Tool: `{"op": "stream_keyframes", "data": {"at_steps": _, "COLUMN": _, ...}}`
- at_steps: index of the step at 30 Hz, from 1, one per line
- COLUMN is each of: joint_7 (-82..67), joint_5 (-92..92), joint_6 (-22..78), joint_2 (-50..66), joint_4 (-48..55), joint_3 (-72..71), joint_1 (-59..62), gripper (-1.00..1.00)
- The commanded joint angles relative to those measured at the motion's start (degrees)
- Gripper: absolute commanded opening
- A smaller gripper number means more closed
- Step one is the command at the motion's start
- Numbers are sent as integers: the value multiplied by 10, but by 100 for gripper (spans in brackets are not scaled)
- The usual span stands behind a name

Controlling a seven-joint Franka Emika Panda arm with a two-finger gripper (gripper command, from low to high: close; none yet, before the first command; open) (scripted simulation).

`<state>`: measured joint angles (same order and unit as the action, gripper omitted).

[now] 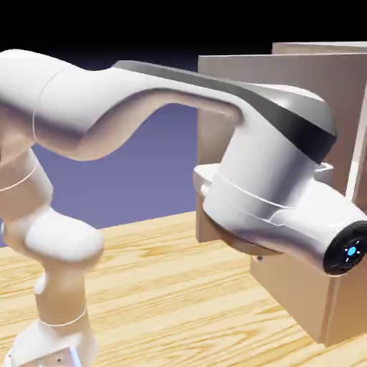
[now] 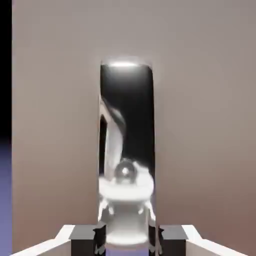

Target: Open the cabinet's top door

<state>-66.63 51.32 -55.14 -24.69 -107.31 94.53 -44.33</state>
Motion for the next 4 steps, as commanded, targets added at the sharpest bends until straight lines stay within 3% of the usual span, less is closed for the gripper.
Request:
{"op": "stream_keyframes", "data": {"at_steps": 1, "joint_7": 7, "joint_5": -8, "joint_6": 2, "joint_2": -13, "joint_4": 12, "joint_3": 14, "joint_1": -21, "gripper": -100}}
{"op": "stream_keyframes", "data": {"at_steps": 3, "joint_7": 17, "joint_5": -21, "joint_6": 6, "joint_2": -33, "joint_4": 32, "joint_3": 33, "joint_1": -52, "gripper": -100}}
{"op": "stream_keyframes", "data": {"at_steps": 4, "joint_7": 17, "joint_5": -21, "joint_6": 6, "joint_2": -33, "joint_4": 32, "joint_3": 33, "joint_1": -52, "gripper": 100}}
